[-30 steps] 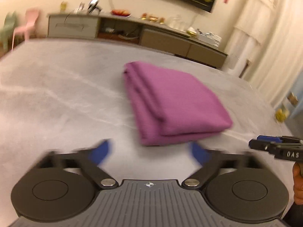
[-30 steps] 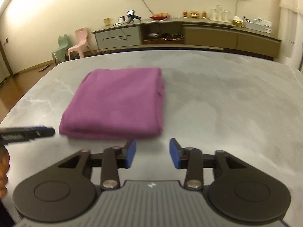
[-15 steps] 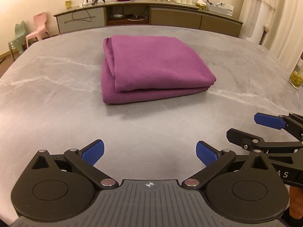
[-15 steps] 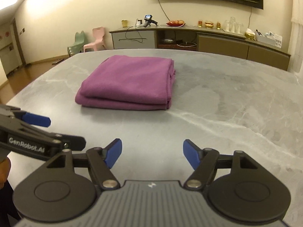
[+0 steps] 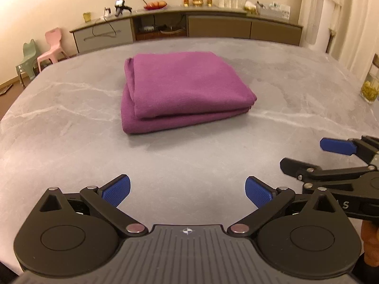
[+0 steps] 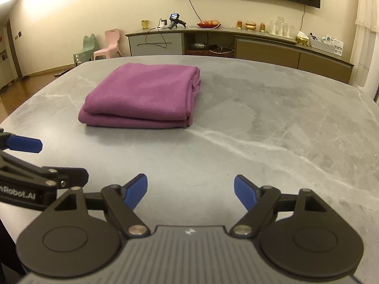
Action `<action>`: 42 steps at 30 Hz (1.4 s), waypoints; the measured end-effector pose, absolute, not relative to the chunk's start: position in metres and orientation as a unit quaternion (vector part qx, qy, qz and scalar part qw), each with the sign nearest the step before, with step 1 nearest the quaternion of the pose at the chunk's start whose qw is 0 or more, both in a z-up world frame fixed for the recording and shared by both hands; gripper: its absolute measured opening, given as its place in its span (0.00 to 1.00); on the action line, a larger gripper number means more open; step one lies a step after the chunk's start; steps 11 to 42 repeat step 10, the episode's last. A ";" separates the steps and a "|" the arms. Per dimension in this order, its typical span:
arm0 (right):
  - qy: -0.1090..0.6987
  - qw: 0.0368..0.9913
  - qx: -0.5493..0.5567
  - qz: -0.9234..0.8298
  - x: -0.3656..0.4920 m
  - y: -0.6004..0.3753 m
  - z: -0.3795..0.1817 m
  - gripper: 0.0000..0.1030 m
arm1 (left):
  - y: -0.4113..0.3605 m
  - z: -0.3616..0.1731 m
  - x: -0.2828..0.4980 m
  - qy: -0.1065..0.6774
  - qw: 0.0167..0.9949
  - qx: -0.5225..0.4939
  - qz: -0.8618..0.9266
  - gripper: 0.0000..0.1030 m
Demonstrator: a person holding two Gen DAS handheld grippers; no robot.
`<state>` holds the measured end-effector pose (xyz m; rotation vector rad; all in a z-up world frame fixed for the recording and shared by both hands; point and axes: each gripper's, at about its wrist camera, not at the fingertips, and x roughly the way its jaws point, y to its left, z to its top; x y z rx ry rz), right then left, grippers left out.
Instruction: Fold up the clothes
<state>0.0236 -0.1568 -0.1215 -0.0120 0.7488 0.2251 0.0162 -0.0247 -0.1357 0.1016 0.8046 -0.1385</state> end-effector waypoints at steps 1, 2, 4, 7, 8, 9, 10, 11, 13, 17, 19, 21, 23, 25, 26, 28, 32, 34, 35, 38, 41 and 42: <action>0.364 0.925 -0.006 0.111 0.023 -0.156 -0.121 0.80 | -0.024 -0.134 0.014 0.386 0.919 0.046 -0.065 0.99; 0.363 0.925 -0.007 0.113 0.023 -0.156 -0.121 0.80 | -0.023 -0.133 0.013 0.383 0.920 0.045 -0.061 0.99; 0.364 0.924 -0.010 0.115 0.022 -0.155 -0.121 0.80 | -0.022 -0.131 0.011 0.381 0.921 0.045 -0.057 0.99; 0.366 0.923 -0.015 0.116 0.022 -0.154 -0.122 0.80 | -0.019 -0.131 0.009 0.385 0.920 0.046 -0.054 0.99; 0.366 0.923 -0.016 0.116 0.021 -0.154 -0.122 0.80 | -0.019 -0.132 0.009 0.386 0.920 0.047 -0.052 0.99; 0.366 0.923 -0.016 0.117 0.021 -0.154 -0.122 0.80 | -0.018 -0.133 0.008 0.387 0.920 0.048 -0.050 0.99; 0.366 0.923 -0.017 0.117 0.021 -0.154 -0.122 0.80 | -0.018 -0.133 0.008 0.389 0.919 0.048 -0.049 0.99; 0.366 0.923 -0.017 0.117 0.021 -0.154 -0.122 0.80 | -0.018 -0.133 0.008 0.389 0.919 0.048 -0.049 0.99; 0.366 0.923 -0.017 0.117 0.021 -0.154 -0.122 0.80 | -0.018 -0.133 0.008 0.389 0.919 0.048 -0.049 0.99; 0.366 0.923 -0.017 0.117 0.021 -0.154 -0.122 0.80 | -0.018 -0.133 0.008 0.389 0.919 0.048 -0.049 0.99; 0.366 0.923 -0.017 0.117 0.021 -0.154 -0.122 0.80 | -0.018 -0.133 0.008 0.389 0.919 0.048 -0.049 0.99; 0.366 0.923 -0.017 0.117 0.021 -0.154 -0.122 0.80 | -0.018 -0.133 0.008 0.389 0.919 0.048 -0.049 0.99; 0.366 0.923 -0.017 0.117 0.021 -0.154 -0.122 0.80 | -0.018 -0.133 0.008 0.389 0.919 0.048 -0.049 0.99; 0.366 0.923 -0.017 0.117 0.021 -0.154 -0.122 0.80 | -0.018 -0.133 0.008 0.389 0.919 0.048 -0.049 0.99; 0.366 0.923 -0.017 0.117 0.021 -0.154 -0.122 0.80 | -0.018 -0.133 0.008 0.389 0.919 0.048 -0.049 0.99; 0.366 0.923 -0.017 0.117 0.021 -0.154 -0.122 0.80 | -0.018 -0.133 0.008 0.389 0.919 0.048 -0.049 0.99; 0.366 0.923 -0.017 0.117 0.021 -0.154 -0.122 0.80 | -0.018 -0.133 0.008 0.389 0.919 0.048 -0.049 0.99; 0.366 0.923 -0.017 0.117 0.021 -0.154 -0.122 0.80 | -0.018 -0.133 0.008 0.389 0.919 0.048 -0.049 0.99; 0.366 0.923 -0.017 0.117 0.021 -0.154 -0.122 0.80 | -0.018 -0.133 0.008 0.389 0.919 0.048 -0.049 0.99; 0.366 0.923 -0.017 0.117 0.021 -0.154 -0.122 0.80 | -0.018 -0.133 0.008 0.389 0.919 0.048 -0.049 0.99; 0.366 0.923 -0.017 0.117 0.021 -0.154 -0.122 0.80 | -0.018 -0.133 0.008 0.389 0.919 0.048 -0.049 0.99; 0.366 0.923 -0.017 0.117 0.021 -0.154 -0.122 0.80 | -0.018 -0.133 0.008 0.389 0.919 0.048 -0.049 0.99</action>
